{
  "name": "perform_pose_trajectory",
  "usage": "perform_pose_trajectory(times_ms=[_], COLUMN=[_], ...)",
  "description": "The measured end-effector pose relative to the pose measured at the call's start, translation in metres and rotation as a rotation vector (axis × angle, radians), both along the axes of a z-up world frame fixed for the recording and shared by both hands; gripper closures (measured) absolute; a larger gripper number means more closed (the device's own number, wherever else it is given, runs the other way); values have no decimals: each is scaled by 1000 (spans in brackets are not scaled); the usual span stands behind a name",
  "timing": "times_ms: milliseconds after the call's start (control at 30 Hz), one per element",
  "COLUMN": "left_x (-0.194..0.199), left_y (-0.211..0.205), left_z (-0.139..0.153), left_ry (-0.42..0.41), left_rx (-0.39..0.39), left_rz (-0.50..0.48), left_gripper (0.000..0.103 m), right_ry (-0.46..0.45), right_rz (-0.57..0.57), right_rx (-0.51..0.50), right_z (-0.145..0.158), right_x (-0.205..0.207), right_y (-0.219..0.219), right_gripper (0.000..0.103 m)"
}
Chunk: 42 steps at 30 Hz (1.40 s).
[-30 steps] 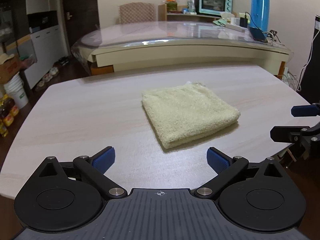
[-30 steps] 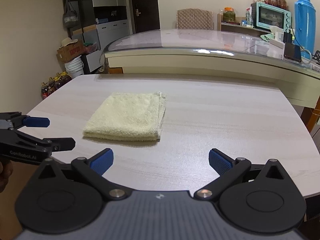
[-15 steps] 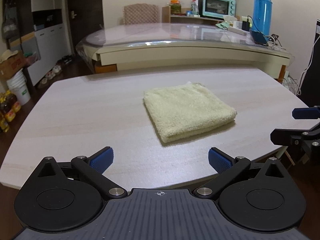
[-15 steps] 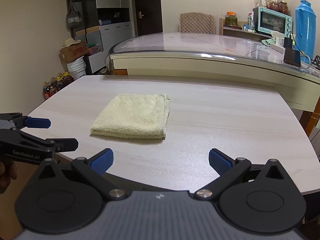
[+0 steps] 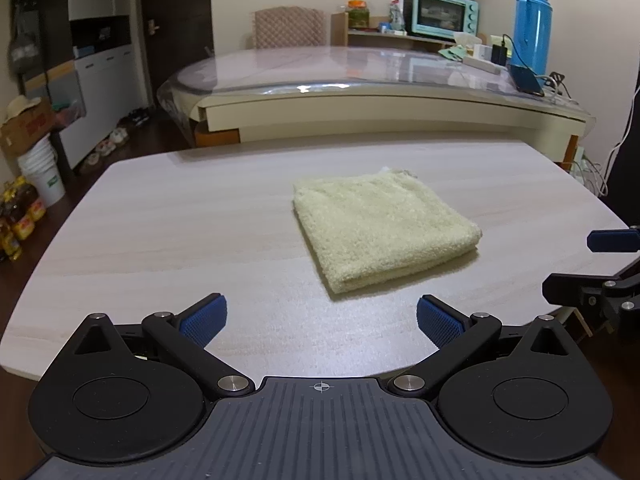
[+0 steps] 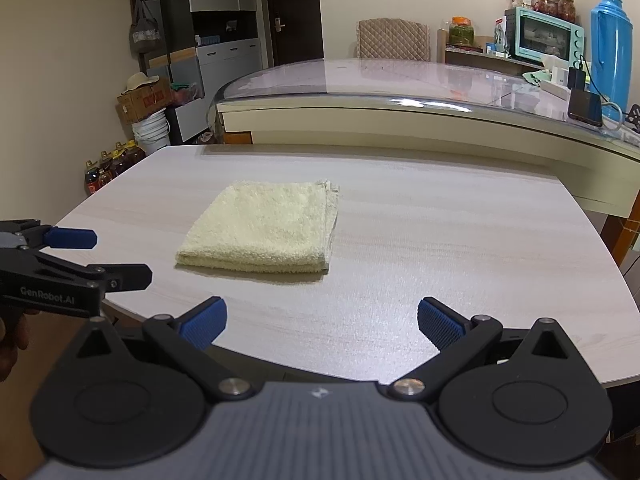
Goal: Fold towel
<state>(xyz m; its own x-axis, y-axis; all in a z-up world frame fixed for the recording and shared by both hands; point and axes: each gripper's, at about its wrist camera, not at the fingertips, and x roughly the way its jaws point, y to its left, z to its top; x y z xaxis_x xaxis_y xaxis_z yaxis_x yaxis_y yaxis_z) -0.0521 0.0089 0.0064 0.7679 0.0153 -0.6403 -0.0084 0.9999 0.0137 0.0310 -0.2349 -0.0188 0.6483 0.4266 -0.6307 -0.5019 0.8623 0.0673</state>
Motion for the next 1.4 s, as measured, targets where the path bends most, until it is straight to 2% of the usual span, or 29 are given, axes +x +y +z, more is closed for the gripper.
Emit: perform_pose_trajectory(times_ms=[500, 800, 967, 1167, 1400], left_x=[8, 8, 11, 14, 15], left_y=[0, -1, 3, 2, -1], left_z=[-6, -5, -7, -10, -9], left_ry=[27, 23, 36, 47, 20], left_rx=[3, 27, -11, -13, 9], left_rz=[20, 64, 68, 67, 60], left_gripper=[0, 0, 0, 0, 0], right_ry=[20, 28, 33, 32, 32], right_rz=[0, 4, 4, 1, 0], right_rx=[-5, -14, -18, -17, -15], right_z=[-4, -6, -7, -7, -7], right_x=[6, 10, 12, 15, 17], right_y=[1, 5, 6, 6, 7], right_gripper=[0, 0, 0, 0, 0])
